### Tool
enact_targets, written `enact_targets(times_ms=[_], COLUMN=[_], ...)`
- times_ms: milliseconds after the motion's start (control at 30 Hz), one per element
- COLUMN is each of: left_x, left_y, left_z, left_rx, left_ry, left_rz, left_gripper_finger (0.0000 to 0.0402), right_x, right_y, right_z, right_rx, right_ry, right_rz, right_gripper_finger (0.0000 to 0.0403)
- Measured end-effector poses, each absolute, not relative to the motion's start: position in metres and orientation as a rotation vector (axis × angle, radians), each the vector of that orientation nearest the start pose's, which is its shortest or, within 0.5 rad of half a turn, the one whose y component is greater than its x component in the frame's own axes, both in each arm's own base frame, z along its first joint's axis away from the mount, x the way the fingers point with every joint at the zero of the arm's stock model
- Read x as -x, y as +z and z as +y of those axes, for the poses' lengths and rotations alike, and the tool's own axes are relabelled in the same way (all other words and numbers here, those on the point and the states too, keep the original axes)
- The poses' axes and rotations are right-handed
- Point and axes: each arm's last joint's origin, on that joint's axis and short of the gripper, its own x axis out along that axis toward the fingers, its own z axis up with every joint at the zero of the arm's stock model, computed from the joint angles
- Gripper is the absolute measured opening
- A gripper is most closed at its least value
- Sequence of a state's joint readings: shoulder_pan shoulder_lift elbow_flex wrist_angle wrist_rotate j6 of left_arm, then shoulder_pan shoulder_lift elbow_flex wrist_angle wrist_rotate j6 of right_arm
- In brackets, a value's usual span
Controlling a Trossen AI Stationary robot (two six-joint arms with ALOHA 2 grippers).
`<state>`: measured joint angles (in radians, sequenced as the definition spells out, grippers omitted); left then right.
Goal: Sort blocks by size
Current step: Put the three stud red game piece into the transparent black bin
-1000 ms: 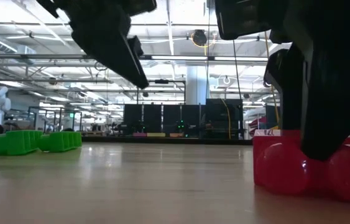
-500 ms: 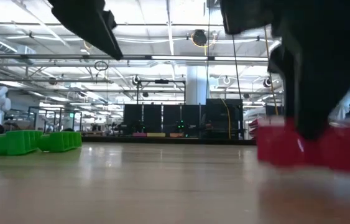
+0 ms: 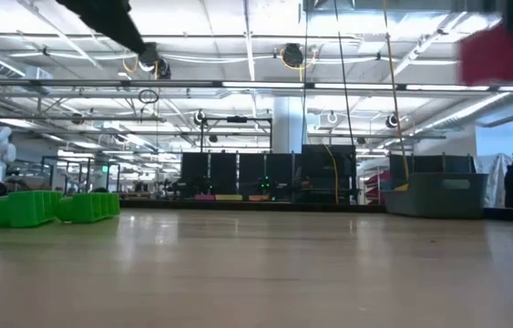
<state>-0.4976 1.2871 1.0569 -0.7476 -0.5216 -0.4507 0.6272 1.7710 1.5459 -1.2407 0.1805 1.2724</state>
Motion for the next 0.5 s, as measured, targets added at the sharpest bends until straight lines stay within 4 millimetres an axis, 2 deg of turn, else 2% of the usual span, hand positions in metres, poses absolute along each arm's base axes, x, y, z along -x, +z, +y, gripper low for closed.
enact_targets(times_ms=[133,267,400,500], left_x=[-0.222,-0.219,-0.216,-0.215], left_y=[0.283,0.282,0.272,0.266], left_z=[-0.11,-0.113,-0.114,-0.112], left_rx=[-0.065,-0.067,-0.044,-0.031], left_ry=[0.216,0.206,0.176,0.18], left_rz=[0.82,0.825,0.879,0.902], left_gripper_finger=[0.0134,0.0134,0.0134,0.0134], right_x=[-0.236,-0.2,-0.174,-0.162], right_y=[0.299,0.317,0.322,0.313], right_z=[0.187,0.188,0.195,0.202], right_rx=[-0.59,-0.669,-0.744,-0.764], right_ry=[-0.654,-0.794,-0.841,-0.907], right_rz=[1.296,1.277,1.266,1.249], right_gripper_finger=[0.015,0.0152,0.0152,0.0152])
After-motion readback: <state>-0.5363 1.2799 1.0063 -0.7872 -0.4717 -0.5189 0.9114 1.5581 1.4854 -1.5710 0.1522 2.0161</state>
